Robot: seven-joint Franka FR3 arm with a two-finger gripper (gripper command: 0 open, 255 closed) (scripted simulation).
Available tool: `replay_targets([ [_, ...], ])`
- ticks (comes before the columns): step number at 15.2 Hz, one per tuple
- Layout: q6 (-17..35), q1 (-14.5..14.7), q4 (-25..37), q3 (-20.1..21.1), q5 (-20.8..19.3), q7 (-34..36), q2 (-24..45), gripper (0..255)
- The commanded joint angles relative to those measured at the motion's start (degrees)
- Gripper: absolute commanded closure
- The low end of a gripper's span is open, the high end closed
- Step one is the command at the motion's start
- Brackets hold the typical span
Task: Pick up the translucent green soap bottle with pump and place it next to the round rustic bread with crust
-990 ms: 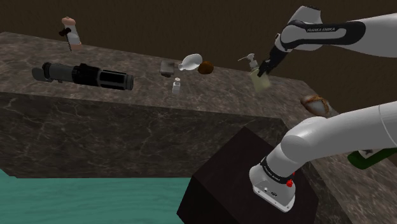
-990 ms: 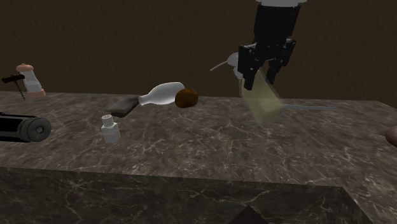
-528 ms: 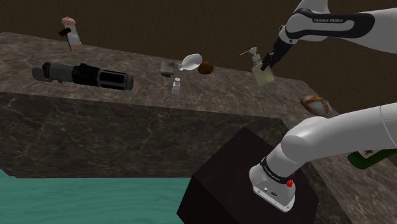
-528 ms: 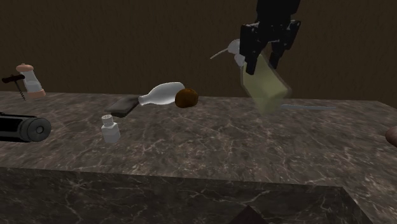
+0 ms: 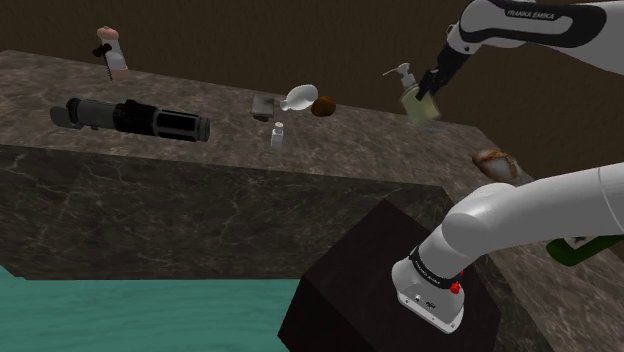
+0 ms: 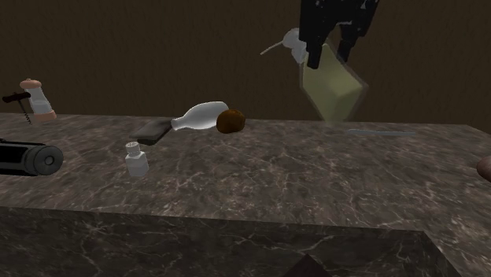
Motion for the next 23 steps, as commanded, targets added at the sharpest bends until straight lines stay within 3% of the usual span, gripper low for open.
replay_targets([
  [1, -1.4, 0.2, 1.8, 0.1, 0.3, -0.3, 0.4, 255],
  [18, -13.2, 1.3, 16.2, 1.5, 2.3, -1.5, 3.0, 255],
  [23, -14.7, -1.0, 14.8, -2.3, -0.1, -7.0, -1.0, 255],
])
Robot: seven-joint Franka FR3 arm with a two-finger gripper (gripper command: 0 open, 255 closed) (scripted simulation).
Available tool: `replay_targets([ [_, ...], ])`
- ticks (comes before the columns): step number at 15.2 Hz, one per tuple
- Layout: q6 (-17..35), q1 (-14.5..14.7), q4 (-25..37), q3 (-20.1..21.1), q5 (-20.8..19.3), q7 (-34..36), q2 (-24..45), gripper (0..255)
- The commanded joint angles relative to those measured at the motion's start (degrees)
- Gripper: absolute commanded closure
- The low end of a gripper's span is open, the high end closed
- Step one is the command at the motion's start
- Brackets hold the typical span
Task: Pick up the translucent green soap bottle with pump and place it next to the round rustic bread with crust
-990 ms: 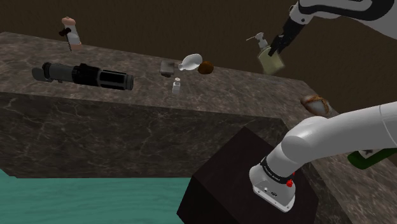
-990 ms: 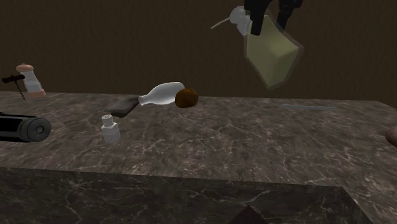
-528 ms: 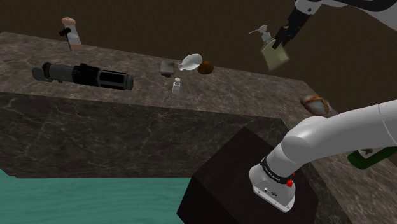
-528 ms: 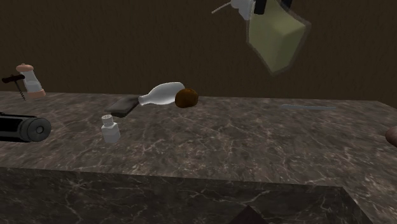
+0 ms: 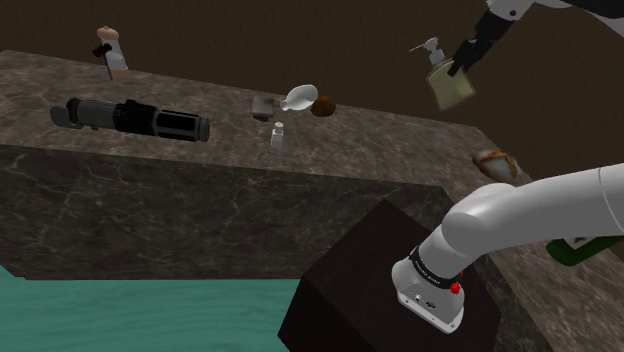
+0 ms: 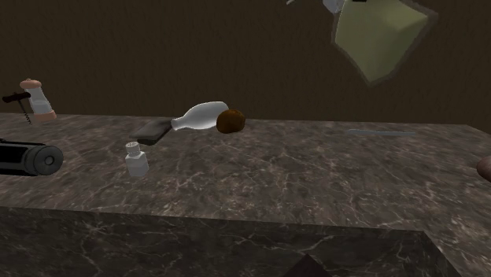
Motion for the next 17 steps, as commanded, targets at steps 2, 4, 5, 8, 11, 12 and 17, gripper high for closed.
replay_targets([
  [2, -0.8, -1.3, -0.3, -2.4, -1.4, -3.5, -1.9, 255],
  [4, -1.4, -2.1, -0.2, -4.1, -2.3, -5.9, -3.0, 255],
  [5, -1.7, -2.5, 0.0, -5.1, -2.8, -7.1, -3.4, 255],
  [8, -2.6, -3.4, 0.9, -8.0, -4.1, -10.9, -4.3, 255],
  [11, -3.4, -4.1, 2.4, -11.1, -5.3, -14.9, -4.8, 255],
  [12, -3.6, -4.2, 3.0, -12.2, -5.7, -16.2, -4.9, 255],
  [17, -4.8, -4.2, 7.1, -18.5, -7.2, -23.1, -4.3, 255],
])
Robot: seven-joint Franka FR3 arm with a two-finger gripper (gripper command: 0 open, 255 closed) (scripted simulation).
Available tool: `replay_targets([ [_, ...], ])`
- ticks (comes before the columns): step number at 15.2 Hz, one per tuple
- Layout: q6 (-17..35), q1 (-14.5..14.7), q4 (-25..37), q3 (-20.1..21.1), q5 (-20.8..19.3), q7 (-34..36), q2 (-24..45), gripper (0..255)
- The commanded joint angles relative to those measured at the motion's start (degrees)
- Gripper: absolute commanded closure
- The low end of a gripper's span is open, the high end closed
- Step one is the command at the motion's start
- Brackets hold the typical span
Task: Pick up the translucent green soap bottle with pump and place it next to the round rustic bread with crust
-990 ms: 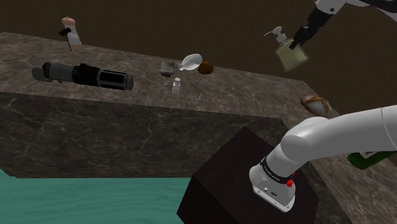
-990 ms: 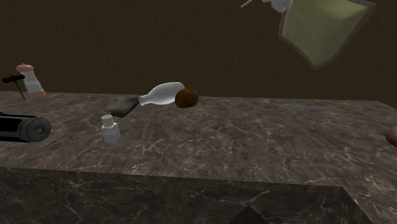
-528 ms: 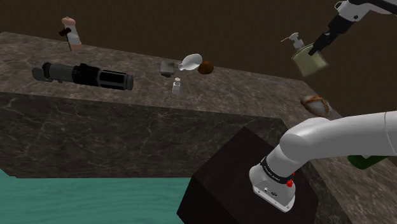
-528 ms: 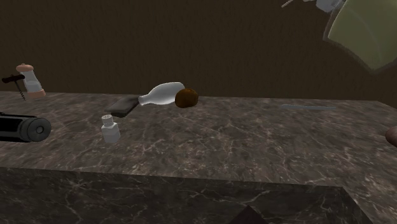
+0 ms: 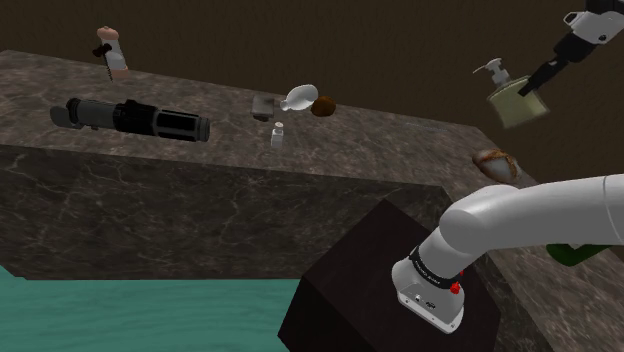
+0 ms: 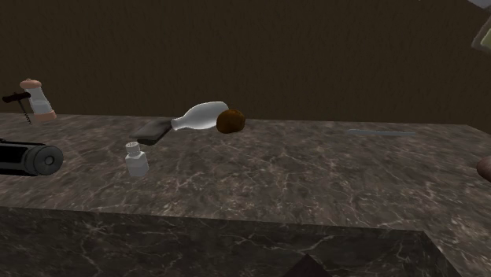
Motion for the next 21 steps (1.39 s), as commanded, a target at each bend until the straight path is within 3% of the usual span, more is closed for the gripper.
replay_targets([
  [1, 0.0, -0.1, 0.9, -2.5, -0.8, -2.8, -0.2, 255],
  [7, -1.4, 2.8, 8.4, -12.4, -1.5, -11.6, 2.3, 255],
  [12, -2.9, 8.9, 16.8, -23.7, -1.5, -19.0, 4.8, 255],
  [16, -5.1, 17.9, 25.6, -35.2, -2.3, -24.2, 5.2, 255],
  [21, -10.6, 33.1, 41.1, -48.8, -7.0, -29.4, 1.1, 255],
])
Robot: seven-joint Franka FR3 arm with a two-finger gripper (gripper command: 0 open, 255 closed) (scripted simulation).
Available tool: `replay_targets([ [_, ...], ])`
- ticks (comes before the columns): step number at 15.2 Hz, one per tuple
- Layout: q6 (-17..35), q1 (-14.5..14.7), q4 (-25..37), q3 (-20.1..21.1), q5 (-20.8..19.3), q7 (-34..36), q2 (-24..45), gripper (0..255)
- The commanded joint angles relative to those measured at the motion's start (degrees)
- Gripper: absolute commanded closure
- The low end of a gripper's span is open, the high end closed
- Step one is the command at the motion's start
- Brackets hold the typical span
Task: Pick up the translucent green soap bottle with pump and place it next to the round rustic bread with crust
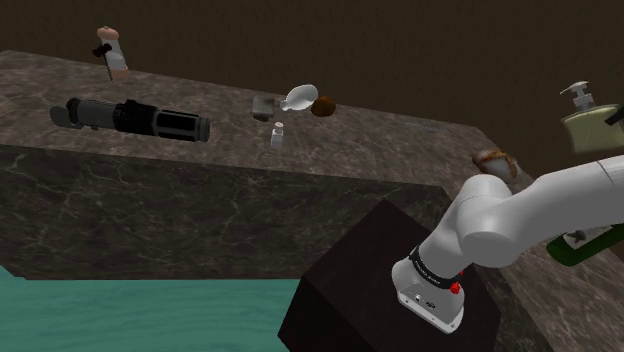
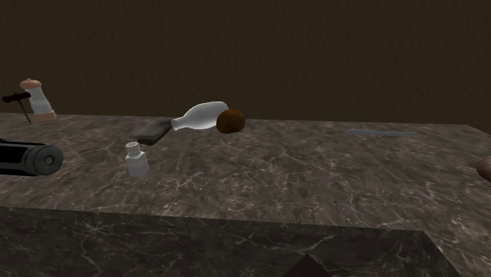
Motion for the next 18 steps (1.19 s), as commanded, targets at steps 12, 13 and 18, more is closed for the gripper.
replay_targets([
  [12, 8.6, -5.5, -10.8, 0.9, -1.4, 0.0, -2.2, 255],
  [13, 9.3, -6.0, -11.9, 1.0, -1.5, 0.1, -2.3, 255],
  [18, 13.0, -8.2, -16.6, 1.4, -2.1, 0.6, -3.1, 255],
])
